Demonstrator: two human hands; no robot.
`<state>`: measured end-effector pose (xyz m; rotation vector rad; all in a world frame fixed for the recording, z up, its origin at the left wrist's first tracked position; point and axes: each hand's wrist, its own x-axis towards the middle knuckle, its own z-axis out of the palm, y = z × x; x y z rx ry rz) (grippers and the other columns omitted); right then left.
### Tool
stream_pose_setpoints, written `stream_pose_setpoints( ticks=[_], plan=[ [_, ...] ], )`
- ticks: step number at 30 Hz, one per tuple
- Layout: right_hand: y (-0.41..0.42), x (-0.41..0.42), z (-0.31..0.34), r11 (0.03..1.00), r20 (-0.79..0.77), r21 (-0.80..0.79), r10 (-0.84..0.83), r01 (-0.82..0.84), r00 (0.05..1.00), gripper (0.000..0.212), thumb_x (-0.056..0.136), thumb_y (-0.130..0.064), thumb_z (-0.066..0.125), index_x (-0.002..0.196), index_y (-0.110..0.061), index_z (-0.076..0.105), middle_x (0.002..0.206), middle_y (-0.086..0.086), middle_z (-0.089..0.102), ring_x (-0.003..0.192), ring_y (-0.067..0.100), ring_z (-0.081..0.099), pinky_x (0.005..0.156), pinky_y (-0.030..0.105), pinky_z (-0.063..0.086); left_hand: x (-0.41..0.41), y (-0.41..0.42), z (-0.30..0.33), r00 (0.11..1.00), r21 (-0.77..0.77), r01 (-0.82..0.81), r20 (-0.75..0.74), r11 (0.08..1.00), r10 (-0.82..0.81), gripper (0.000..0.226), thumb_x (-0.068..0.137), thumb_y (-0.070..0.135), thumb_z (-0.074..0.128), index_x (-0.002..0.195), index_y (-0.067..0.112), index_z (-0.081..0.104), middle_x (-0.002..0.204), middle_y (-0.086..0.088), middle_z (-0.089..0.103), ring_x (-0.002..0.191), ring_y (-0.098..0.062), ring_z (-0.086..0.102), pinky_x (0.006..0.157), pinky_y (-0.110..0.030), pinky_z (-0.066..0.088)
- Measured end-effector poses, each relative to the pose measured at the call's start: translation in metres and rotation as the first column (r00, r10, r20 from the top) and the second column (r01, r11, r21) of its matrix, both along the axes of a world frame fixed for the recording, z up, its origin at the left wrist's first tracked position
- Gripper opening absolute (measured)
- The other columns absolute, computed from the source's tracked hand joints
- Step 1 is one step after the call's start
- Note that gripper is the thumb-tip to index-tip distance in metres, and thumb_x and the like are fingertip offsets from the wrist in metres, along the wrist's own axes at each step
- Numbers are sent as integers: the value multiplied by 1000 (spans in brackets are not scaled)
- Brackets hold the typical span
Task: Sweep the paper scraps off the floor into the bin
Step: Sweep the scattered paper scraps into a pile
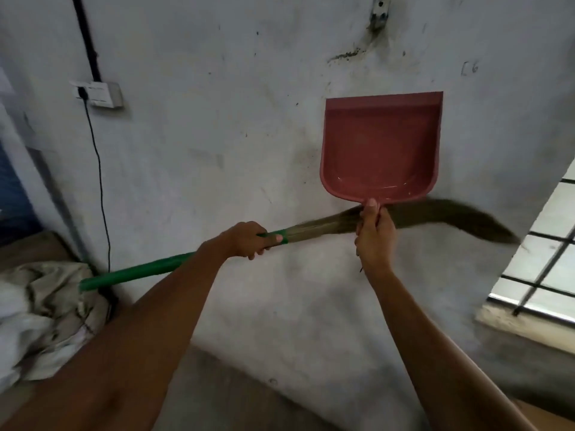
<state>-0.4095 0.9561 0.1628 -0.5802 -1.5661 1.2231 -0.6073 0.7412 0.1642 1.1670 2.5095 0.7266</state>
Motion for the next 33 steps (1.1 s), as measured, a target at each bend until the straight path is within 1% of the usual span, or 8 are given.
stream_pose_setpoints(
  ticks=[2, 7, 11, 16, 19, 23, 28, 33],
  plan=[
    [-15, -7, -15, 1000, 32, -19, 17, -17, 999, 54, 98, -76, 44, 86, -26, 62, 67, -4, 60, 59, 14, 54, 58, 39, 46, 0, -26, -26, 997, 33, -63, 39, 997, 62, 67, 89, 81, 57, 85, 17, 77, 78, -2, 77, 60, -12, 67, 62, -27, 56],
    [-49, -22, -50, 998, 148, -37, 57, -52, 987, 58, 95, -84, 40, 85, -31, 61, 65, -5, 61, 57, 16, 56, 59, 46, 51, -3, -88, -79, 973, 41, -214, 99, 976, 210, 77, 84, 90, 51, 82, 18, 77, 75, 0, 78, 56, -10, 66, 68, -31, 58],
    [-85, -38, -72, 990, 189, -72, 129, -117, 973, 54, 98, -78, 42, 86, -27, 58, 61, -6, 52, 52, 13, 47, 54, 37, 42, -6, -138, -118, 930, 96, -334, 199, 938, 311, 80, 81, 93, 50, 81, 18, 78, 73, -1, 76, 56, -12, 65, 68, -34, 59],
    [-136, -61, -101, 986, 317, -58, 169, -158, 933, 56, 100, -75, 41, 91, -23, 63, 67, -2, 62, 55, 13, 58, 53, 35, 50, -11, -197, -168, 829, 154, -505, 359, 849, 428, 79, 83, 90, 54, 81, 15, 79, 69, -2, 74, 60, -17, 64, 66, -33, 57],
    [-168, -71, -118, 974, 341, -99, 226, -204, 912, 57, 104, -67, 43, 95, -16, 65, 68, 1, 61, 51, 11, 54, 45, 29, 47, -15, -226, -194, 764, 150, -590, 422, 793, 488, 77, 85, 85, 56, 80, 12, 78, 58, 2, 69, 52, -15, 61, 58, -30, 55],
    [-201, -87, -142, 948, 347, -183, 309, -259, 886, 60, 103, -68, 44, 95, -13, 65, 68, 3, 58, 50, 13, 50, 42, 29, 44, -21, -258, -218, 691, 142, -675, 466, 724, 553, 70, 88, 80, 60, 71, 13, 71, 50, 4, 64, 44, -11, 58, 51, -28, 52],
    [-233, -111, -169, 916, 378, -262, 388, -305, 841, 59, 104, -66, 45, 96, -12, 66, 66, 2, 58, 48, 14, 49, 42, 28, 45, -23, -300, -245, 620, 94, -719, 536, 689, 573, 79, 87, 83, 55, 78, 8, 74, 65, -7, 70, 52, -19, 60, 53, -31, 52],
    [-250, -143, -200, 884, 441, -304, 462, -356, 770, 61, 104, -67, 45, 97, -10, 66, 67, 4, 55, 47, 13, 47, 41, 27, 43, -23, -329, -272, 510, 7, -785, 575, 620, 640, 72, 94, 75, 55, 84, 6, 74, 72, -9, 71, 54, -19, 59, 54, -30, 53]
  ],
)
